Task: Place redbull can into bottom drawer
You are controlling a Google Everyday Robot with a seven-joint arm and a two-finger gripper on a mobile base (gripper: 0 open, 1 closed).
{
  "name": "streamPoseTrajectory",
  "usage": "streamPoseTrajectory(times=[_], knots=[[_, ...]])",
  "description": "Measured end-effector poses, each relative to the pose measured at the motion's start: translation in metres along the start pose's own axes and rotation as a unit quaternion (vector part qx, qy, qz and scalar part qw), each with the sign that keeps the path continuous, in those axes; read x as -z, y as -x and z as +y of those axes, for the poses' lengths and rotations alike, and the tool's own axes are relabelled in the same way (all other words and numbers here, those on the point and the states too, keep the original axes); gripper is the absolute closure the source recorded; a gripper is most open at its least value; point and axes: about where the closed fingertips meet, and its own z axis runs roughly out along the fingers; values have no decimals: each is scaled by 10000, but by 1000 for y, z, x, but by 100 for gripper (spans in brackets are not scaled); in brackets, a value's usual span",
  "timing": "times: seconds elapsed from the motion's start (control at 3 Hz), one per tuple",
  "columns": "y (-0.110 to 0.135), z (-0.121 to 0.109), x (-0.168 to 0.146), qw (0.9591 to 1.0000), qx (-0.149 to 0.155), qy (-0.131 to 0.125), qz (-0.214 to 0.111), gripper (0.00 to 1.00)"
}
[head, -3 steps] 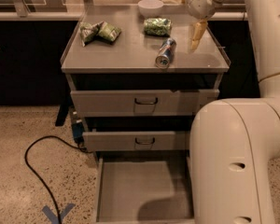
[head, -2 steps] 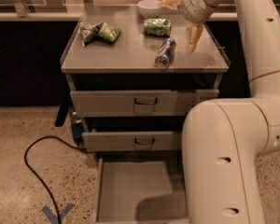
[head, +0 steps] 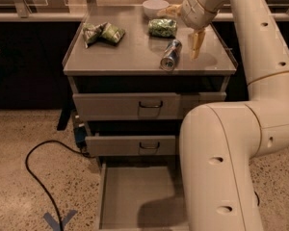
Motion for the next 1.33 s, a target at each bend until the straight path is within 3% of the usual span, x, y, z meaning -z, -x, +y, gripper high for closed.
streamPoseTrajectory(times=[0.33,1.0,1.33], knots=[[-1,0,-9,9999,75,67,-2,0],[-22,-5,-16,9980,164,228,569,0],[-25,-2,-21,9967,299,367,659,0]])
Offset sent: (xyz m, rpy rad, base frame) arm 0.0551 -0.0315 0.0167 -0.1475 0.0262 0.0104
